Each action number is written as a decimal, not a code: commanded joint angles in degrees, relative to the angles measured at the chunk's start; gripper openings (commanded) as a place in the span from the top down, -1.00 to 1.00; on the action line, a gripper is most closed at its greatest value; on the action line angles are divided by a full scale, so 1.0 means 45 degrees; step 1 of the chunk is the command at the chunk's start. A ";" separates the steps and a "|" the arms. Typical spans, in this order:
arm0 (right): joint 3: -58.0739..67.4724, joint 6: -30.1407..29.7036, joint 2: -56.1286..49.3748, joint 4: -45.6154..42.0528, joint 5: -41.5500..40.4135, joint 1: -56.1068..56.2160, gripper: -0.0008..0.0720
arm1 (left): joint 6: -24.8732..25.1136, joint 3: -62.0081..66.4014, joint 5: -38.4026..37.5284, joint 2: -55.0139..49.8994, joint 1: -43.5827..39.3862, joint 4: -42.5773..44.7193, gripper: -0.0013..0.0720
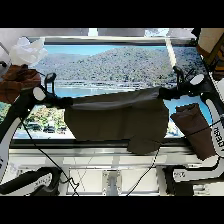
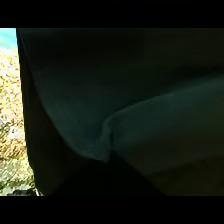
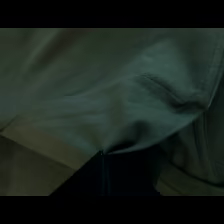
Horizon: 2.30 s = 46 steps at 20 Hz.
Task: Fold the shirts.
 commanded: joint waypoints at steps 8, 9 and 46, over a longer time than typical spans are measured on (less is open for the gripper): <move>-0.1146 -0.0087 0.0869 0.0092 -0.0651 -0.0044 0.18 | -0.0588 0.0039 0.2011 0.0209 0.0000 -0.1258 -0.92; -0.0933 -0.0078 0.1370 -0.0272 -0.0636 -0.0044 0.18 | -0.0335 0.0427 0.1982 0.0525 0.0000 -0.1258 -0.92; -1.0501 0.3079 0.9049 0.0631 0.3371 -0.3803 0.08 | -0.2584 -0.6926 -0.1137 0.9350 0.0000 -0.1953 -0.92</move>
